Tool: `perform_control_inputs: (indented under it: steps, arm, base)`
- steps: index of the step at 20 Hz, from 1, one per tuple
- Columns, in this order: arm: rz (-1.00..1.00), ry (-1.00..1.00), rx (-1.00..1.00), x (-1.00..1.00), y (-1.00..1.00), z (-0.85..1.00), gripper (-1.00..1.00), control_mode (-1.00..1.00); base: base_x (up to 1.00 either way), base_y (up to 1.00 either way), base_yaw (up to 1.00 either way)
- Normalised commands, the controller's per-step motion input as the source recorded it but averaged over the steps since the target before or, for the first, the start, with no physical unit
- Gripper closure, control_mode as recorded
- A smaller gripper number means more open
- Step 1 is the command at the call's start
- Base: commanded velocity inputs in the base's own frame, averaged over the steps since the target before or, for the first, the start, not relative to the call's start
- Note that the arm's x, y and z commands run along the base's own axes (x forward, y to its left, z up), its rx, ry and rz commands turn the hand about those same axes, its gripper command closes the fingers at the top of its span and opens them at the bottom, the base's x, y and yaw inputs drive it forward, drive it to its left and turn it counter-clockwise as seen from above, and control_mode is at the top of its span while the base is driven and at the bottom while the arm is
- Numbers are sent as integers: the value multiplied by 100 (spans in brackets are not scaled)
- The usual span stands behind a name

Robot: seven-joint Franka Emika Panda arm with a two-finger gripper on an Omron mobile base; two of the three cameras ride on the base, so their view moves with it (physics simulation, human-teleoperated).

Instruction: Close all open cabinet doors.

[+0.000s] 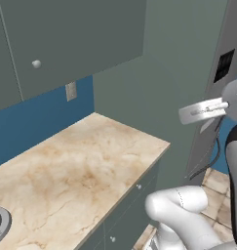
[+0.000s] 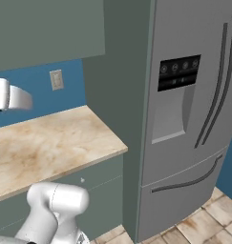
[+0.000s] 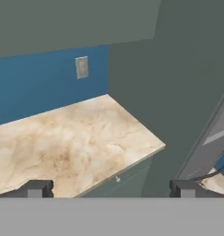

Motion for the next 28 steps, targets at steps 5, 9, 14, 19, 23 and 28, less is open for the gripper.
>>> perform_control_inputs:
  steps: [5, 9, 14, 19, 23, 28]
  arm:
    - [-12, 10, 6, 0, -38, -8, -100, -100]
    - [-10, 7, 1, 0, -30, -11, -100, -100]
    - [-5, 2, 0, 0, -27, -19, -100, -100]
    - [-2, 1, 0, 0, -15, -12, -100, -100]
    - [0, 5, 0, 0, -6, 0, -100, -100]
    - [0, 6, 0, 0, 0, 0, -100, -100]
  base:
    - [0, 0, 0]
    - [0, 0, 0]
    - [0, 0, 0]
    - [0, 0, 0]
    - [0, 0, 0]
    - [0, 0, 0]
